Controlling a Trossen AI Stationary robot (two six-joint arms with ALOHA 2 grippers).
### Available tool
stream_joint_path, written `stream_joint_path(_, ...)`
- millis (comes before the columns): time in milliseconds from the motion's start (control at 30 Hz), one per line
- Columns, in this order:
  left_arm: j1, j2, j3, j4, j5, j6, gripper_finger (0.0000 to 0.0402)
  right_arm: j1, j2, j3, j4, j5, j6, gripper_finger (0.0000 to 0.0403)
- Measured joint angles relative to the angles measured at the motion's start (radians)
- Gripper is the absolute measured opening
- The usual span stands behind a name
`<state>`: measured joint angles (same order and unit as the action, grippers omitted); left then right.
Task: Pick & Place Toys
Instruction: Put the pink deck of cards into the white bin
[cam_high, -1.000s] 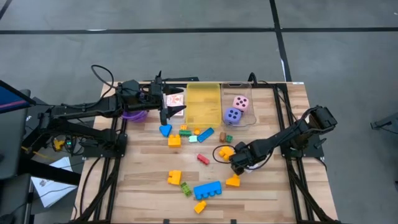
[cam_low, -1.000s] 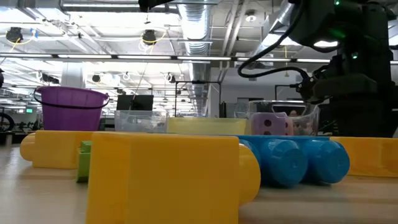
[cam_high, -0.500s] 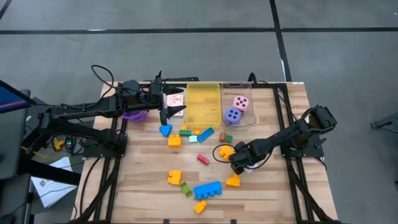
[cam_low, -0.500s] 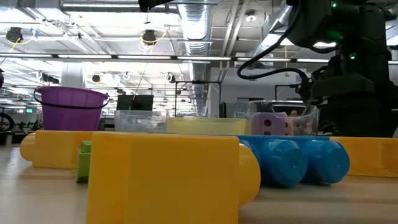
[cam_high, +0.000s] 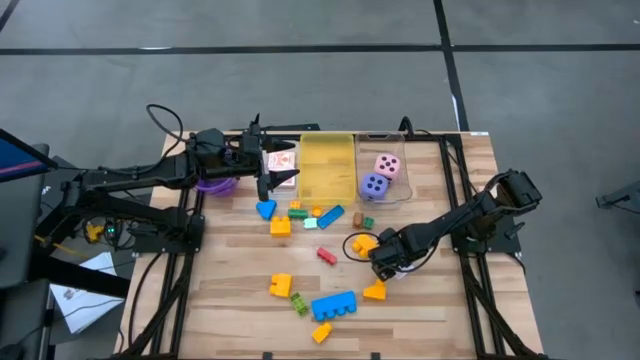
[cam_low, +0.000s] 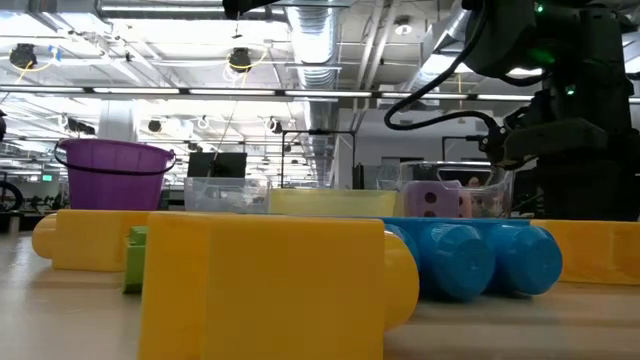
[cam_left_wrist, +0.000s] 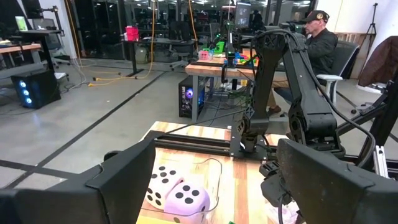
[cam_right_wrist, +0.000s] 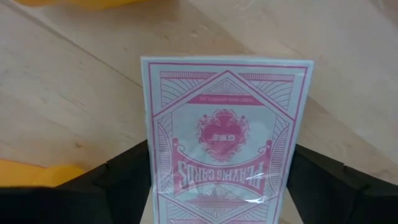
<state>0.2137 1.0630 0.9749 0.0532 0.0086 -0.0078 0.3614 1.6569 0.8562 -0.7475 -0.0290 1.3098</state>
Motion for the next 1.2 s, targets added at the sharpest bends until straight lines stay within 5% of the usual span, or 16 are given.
stream_joint_path(367, 0.000, 0.000, 0.000, -0.021, 0.000, -0.049, 0.0332, -0.027, -0.094, 0.070, -0.056, 0.014, -0.122, 0.0314)
stream_joint_path(767, -0.006, 0.029, -0.002, -0.088, 0.001, -0.678, 0.0332, -0.153, -0.179, 0.351, -0.130, 0.197, -0.542, 0.0323)
stream_joint_path(1200, -0.056, 0.185, -0.001, -0.083, 0.006, -1.076, 0.0332, -0.305, -0.087, 0.645, -0.251, 0.296, -0.929, 0.0320)
